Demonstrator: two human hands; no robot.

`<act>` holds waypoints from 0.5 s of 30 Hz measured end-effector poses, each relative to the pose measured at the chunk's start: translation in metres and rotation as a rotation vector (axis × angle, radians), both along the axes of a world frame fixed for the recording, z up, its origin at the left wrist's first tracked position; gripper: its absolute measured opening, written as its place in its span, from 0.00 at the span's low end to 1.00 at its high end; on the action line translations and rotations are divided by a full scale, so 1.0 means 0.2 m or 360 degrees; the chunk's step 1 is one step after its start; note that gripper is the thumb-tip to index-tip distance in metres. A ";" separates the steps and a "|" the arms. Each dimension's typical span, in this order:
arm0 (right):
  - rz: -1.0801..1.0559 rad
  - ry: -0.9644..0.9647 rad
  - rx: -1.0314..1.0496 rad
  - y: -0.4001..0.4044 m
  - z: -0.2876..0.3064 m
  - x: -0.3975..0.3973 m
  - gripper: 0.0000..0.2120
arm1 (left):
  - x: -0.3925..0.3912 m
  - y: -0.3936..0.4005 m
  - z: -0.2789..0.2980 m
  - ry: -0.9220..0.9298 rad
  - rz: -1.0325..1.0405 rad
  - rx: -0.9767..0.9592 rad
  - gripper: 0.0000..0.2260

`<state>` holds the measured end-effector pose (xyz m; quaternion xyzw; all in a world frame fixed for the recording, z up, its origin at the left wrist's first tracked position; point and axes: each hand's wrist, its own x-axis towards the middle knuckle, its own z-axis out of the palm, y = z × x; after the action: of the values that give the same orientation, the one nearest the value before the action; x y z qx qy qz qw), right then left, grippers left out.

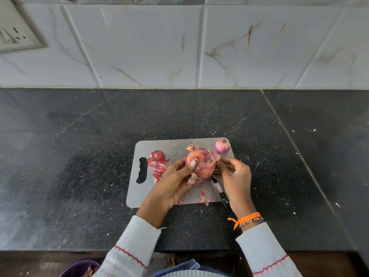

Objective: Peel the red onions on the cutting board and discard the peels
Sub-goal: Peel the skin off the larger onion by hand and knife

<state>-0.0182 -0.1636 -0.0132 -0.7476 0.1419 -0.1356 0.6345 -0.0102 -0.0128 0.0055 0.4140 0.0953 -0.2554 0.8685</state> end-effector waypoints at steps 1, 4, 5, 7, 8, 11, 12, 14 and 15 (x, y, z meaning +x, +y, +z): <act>0.0021 0.0014 -0.0080 0.00 -0.01 0.00 0.04 | 0.00 0.00 0.00 0.0014 0.0028 -0.0022 0.13; 0.0072 0.0042 -0.0217 0.01 -0.01 -0.01 0.09 | 0.00 0.01 0.01 -0.0020 0.0061 -0.0016 0.15; 0.0099 0.0058 -0.0203 0.01 -0.02 -0.01 0.10 | 0.00 0.01 0.01 -0.0034 0.0062 -0.0007 0.17; 0.0138 0.0065 -0.0094 0.01 -0.01 0.00 0.13 | -0.01 0.01 0.01 -0.0031 0.0070 0.0014 0.17; 0.0141 0.0051 0.0006 0.01 0.00 0.00 0.14 | -0.01 0.01 0.01 -0.0018 0.0084 0.0028 0.17; 0.0164 0.0064 0.0337 0.03 0.03 -0.01 0.10 | -0.01 0.00 0.00 0.0010 0.0112 0.0068 0.18; 0.0173 0.0084 0.0376 0.04 0.04 -0.01 0.09 | 0.00 0.00 -0.01 0.0001 0.0112 0.0082 0.19; 0.0164 0.0108 0.0387 0.05 0.05 -0.02 0.07 | 0.00 0.00 0.00 -0.0012 0.0099 0.0101 0.21; 0.0144 0.0105 0.0405 0.05 0.05 -0.02 0.07 | 0.00 0.00 0.00 -0.0019 0.0089 0.0119 0.21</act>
<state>-0.0219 -0.1533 -0.0023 -0.6707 0.1449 -0.0632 0.7247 -0.0110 -0.0127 0.0047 0.4449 0.1112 -0.2247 0.8598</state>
